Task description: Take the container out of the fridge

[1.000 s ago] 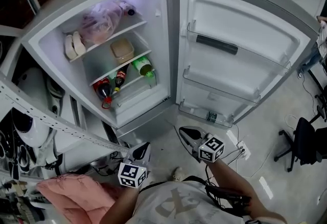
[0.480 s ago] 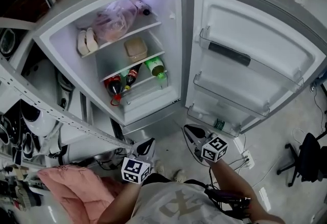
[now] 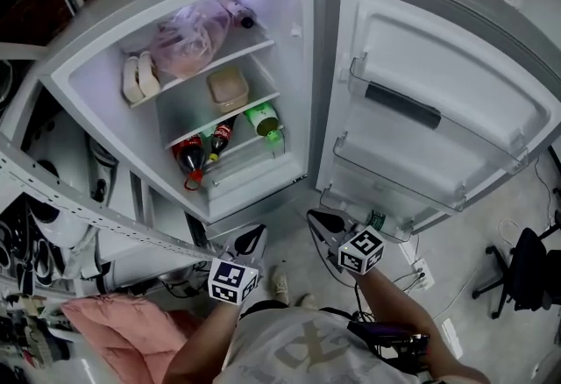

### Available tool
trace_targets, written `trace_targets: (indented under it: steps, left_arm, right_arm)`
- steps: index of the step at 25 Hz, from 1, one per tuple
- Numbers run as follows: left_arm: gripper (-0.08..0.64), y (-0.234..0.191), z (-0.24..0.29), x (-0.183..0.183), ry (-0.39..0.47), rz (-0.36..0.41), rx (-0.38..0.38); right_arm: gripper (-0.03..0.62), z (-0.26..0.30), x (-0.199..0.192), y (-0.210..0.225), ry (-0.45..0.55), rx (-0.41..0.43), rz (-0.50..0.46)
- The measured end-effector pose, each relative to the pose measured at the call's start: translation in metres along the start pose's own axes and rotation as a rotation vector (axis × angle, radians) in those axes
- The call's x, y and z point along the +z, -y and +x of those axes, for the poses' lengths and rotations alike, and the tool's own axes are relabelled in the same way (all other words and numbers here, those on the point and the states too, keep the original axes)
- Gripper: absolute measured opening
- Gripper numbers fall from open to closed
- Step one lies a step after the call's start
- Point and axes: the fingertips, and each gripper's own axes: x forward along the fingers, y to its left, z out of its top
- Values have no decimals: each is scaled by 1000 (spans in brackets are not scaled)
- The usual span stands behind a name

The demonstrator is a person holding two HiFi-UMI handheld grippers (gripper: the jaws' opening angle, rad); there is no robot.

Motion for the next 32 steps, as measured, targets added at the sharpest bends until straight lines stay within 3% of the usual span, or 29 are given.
trace_targets:
  steps: [8, 22, 27, 32]
  left_arm:
    - [0, -54, 31, 21, 10, 28, 22]
    - [0, -149, 89, 87, 5, 253, 86]
    - [0, -174, 117, 106, -37, 400, 102]
    - [2, -206, 144, 122, -136, 588, 176]
  right_arm:
    - [8, 48, 14, 21, -22, -34, 16]
    - [8, 125, 26, 37, -31, -23, 14]
    - [8, 146, 34, 39, -15, -26, 8]
    - [8, 158, 39, 41, -7, -28, 5]
